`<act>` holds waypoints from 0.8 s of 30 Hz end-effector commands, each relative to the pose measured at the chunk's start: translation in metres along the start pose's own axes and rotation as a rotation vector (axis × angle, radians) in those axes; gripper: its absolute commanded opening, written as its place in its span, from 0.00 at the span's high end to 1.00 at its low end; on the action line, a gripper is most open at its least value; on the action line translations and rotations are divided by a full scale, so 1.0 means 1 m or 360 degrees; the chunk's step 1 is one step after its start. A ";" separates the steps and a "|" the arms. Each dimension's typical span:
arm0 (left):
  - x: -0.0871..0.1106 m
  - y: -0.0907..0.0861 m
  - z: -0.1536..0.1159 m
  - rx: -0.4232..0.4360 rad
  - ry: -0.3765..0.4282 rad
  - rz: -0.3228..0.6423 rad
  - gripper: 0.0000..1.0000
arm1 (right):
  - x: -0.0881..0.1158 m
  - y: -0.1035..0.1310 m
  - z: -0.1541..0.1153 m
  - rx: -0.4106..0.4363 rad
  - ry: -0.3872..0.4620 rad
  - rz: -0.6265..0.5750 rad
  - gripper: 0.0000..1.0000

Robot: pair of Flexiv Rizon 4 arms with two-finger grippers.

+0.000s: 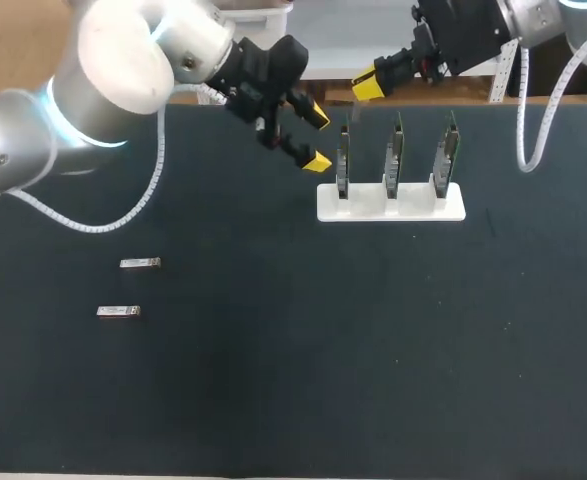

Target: Pick up the optical module with the left hand, and insert it into the network port with the right hand.

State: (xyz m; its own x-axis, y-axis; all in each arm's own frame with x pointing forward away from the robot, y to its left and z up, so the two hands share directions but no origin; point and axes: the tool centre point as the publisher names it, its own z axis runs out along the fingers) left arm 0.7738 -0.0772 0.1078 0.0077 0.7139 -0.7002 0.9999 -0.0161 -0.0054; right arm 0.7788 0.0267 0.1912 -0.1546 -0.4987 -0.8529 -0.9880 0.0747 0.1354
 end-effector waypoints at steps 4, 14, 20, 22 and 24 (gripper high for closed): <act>0.004 0.006 0.003 0.0049 0.0080 0.0000 0.00 | 0.000 0.005 0.001 0.0008 -0.0007 -0.0004 1.00; 0.007 0.005 0.011 0.0100 0.0112 0.0010 0.00 | 0.000 0.007 -0.001 0.0010 -0.0005 -0.0012 1.00; 0.007 0.006 0.013 0.0114 0.0105 0.0006 0.00 | 0.001 0.008 -0.001 0.0012 0.0001 -0.0014 1.00; 0.008 0.006 0.014 0.0120 0.0089 -0.0001 0.00 | 0.001 0.008 -0.002 0.0014 0.0003 -0.0016 1.00; 0.008 0.006 0.014 0.0121 0.0084 -0.0004 0.00 | 0.002 0.008 -0.002 0.0015 0.0004 -0.0015 1.00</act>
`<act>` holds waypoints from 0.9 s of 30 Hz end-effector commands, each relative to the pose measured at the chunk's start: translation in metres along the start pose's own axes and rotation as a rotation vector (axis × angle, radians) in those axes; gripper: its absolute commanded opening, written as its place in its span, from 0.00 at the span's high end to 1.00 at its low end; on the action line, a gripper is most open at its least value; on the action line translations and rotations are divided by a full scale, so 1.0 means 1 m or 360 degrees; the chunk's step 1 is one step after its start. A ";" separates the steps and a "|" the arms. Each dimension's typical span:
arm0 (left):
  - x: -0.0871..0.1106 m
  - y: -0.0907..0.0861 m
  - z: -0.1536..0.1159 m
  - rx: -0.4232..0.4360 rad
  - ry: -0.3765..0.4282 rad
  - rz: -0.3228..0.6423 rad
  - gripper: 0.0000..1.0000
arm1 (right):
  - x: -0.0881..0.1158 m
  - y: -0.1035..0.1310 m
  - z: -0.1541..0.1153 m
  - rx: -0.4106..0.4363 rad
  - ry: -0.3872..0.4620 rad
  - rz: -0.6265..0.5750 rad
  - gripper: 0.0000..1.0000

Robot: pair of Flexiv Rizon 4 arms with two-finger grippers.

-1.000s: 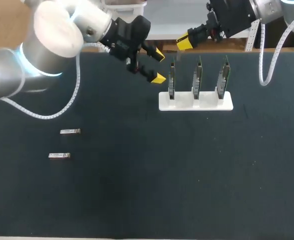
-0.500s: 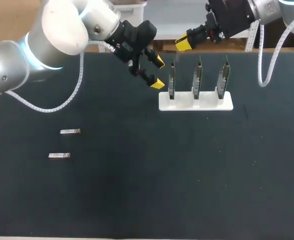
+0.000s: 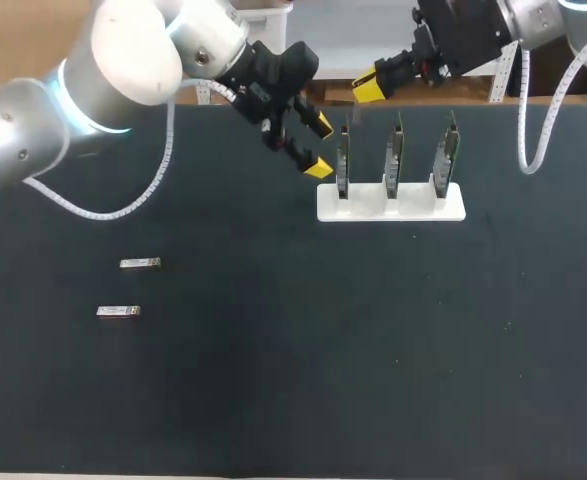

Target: Pick up the optical module with the left hand, and insert it into the network port with the right hand.

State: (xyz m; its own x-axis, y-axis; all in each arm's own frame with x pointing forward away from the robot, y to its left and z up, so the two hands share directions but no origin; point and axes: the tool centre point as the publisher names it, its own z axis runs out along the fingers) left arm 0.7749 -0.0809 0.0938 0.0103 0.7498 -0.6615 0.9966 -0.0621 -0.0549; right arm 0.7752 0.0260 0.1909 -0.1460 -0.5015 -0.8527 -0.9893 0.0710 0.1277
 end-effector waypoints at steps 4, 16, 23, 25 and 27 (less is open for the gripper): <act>0.001 0.005 0.001 0.0022 -0.0006 -0.0001 0.00 | 0.001 0.004 -0.001 0.0012 0.0000 0.0000 1.00; 0.003 0.006 0.002 0.0057 0.0005 0.0029 0.00 | 0.001 0.005 0.000 0.0008 0.0002 -0.0001 1.00; -0.001 0.008 0.005 0.0063 -0.0007 0.0044 0.00 | 0.001 0.005 0.000 0.0010 0.0008 0.0003 1.00; -0.002 0.008 0.006 0.0065 -0.0009 0.0051 0.00 | 0.001 0.006 0.000 0.0011 0.0009 0.0002 1.00; -0.002 0.008 0.006 0.0066 -0.0010 0.0054 0.00 | 0.001 0.006 0.000 0.0012 0.0011 0.0001 1.00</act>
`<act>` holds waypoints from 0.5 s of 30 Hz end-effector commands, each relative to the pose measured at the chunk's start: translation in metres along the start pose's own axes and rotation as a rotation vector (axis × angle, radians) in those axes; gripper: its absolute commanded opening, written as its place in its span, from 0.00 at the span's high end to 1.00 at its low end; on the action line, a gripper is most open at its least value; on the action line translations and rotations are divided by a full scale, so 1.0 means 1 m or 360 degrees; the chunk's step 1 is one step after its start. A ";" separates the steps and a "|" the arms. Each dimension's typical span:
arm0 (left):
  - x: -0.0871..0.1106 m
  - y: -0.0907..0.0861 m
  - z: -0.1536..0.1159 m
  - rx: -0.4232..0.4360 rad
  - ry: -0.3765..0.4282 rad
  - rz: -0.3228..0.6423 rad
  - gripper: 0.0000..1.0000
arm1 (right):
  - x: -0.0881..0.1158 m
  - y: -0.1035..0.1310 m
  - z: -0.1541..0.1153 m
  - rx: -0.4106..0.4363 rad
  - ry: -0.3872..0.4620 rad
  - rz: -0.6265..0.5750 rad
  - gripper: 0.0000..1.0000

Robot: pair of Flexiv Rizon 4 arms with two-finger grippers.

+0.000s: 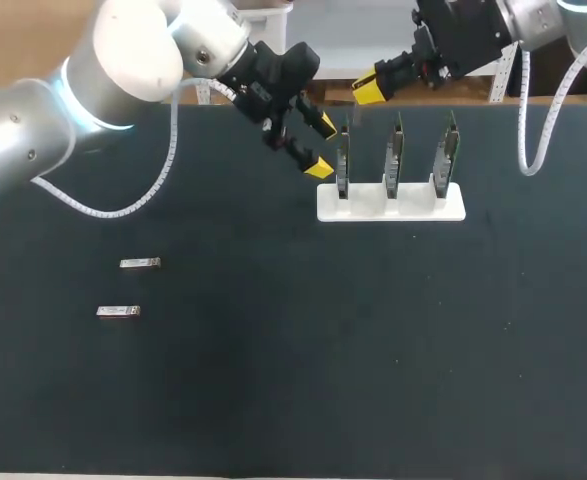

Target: Pick up the optical module with the left hand, and insert it into the network port with the right hand.

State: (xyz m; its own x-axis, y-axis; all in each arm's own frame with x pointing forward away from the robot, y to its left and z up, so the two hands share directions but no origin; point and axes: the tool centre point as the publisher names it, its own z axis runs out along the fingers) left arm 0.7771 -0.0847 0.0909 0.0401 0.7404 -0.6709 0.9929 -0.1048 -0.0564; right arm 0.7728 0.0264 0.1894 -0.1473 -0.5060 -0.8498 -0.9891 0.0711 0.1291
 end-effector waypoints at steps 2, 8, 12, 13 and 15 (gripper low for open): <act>-0.001 0.006 0.001 0.0023 0.0008 0.0008 0.00 | 0.000 0.004 -0.001 0.0015 0.0003 0.0000 1.00; 0.002 0.005 0.000 0.0025 0.0018 0.0000 0.00 | 0.001 0.004 -0.001 0.0015 0.0003 0.0004 1.00; 0.001 0.006 0.001 0.0022 0.0015 0.0002 0.00 | 0.001 0.004 -0.001 0.0013 0.0006 0.0002 1.00; 0.001 0.006 0.001 0.0023 0.0012 0.0003 0.00 | 0.001 0.004 -0.001 0.0012 0.0007 0.0001 1.00; 0.000 0.007 0.001 0.0024 0.0007 0.0004 0.00 | 0.001 0.004 -0.001 0.0012 0.0012 0.0000 1.00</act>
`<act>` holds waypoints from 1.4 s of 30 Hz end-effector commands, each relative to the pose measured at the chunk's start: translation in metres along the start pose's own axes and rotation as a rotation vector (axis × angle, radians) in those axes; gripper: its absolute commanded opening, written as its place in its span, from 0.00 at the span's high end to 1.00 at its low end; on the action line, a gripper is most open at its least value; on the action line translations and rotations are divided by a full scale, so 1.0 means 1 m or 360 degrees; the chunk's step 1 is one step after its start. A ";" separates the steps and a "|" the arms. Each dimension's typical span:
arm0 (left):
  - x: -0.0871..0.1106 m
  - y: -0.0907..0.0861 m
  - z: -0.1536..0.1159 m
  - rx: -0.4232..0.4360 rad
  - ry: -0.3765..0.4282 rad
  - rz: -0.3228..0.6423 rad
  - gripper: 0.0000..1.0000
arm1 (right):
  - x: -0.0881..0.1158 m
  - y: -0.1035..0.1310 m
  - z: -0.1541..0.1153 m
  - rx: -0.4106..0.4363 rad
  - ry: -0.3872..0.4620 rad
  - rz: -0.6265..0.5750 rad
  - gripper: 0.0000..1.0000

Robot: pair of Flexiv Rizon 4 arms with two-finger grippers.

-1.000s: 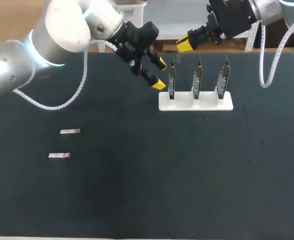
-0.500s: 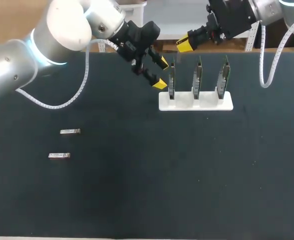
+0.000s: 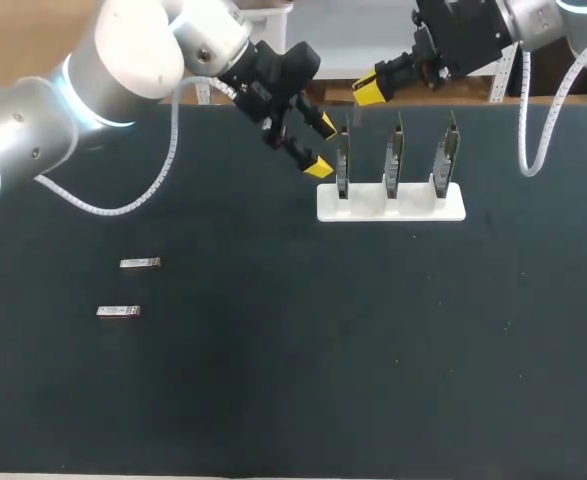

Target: Pick up the optical module with the left hand, and insert it into the network port with the right hand.

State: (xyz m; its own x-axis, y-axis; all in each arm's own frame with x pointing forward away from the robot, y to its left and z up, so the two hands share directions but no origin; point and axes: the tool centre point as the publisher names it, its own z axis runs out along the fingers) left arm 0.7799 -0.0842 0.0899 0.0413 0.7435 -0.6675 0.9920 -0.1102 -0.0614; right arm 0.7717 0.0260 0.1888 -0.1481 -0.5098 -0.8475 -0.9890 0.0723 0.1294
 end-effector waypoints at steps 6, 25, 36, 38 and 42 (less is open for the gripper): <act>-0.003 0.005 0.004 -0.0004 0.0001 0.0008 0.00 | 0.000 0.003 -0.001 0.0009 0.0013 -0.0004 1.00; -0.002 0.005 0.004 -0.0003 0.0010 0.0015 0.00 | -0.003 -0.005 0.003 -0.0020 0.0033 -0.0031 1.00; -0.002 0.005 0.004 -0.0003 0.0010 0.0015 0.00 | -0.003 -0.008 0.016 -0.0026 0.0082 -0.0064 1.00; -0.002 0.005 0.004 -0.0003 0.0010 0.0015 0.00 | -0.003 -0.008 0.018 -0.0025 0.0092 -0.0068 1.00; -0.002 0.005 0.004 -0.0003 0.0010 0.0015 0.00 | -0.003 -0.008 0.020 -0.0028 0.0103 -0.0070 1.00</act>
State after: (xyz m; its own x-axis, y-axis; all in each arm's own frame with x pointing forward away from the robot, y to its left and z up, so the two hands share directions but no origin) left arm 0.7816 -0.0881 0.0877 0.0501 0.7449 -0.6653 0.9924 -0.1122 -0.0508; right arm 0.7784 0.0420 0.1795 -0.1031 -0.5633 -0.8198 -0.9943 0.0344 0.1014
